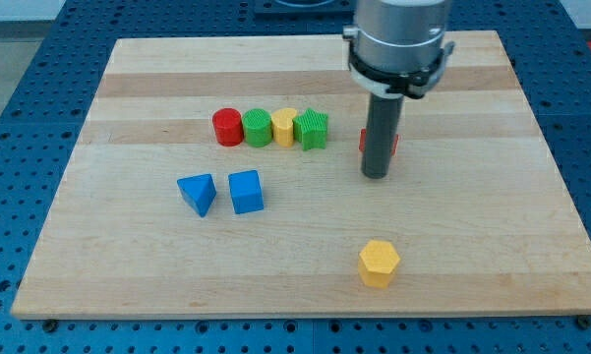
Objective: Push the red star closer to the green star
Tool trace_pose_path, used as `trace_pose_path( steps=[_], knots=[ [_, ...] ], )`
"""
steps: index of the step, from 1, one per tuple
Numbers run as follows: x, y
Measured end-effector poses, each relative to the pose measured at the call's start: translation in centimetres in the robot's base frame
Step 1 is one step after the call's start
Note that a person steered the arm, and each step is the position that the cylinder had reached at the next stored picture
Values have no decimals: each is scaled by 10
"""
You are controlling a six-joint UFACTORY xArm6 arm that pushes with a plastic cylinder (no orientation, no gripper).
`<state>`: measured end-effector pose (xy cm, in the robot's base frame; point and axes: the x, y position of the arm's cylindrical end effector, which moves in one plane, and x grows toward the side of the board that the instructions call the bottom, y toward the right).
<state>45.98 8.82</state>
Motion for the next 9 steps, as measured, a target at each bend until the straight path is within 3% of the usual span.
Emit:
trace_pose_path(
  steps=[1, 3, 9],
  knots=[
    [9, 35],
    [-1, 49],
    [-14, -6]
  ],
)
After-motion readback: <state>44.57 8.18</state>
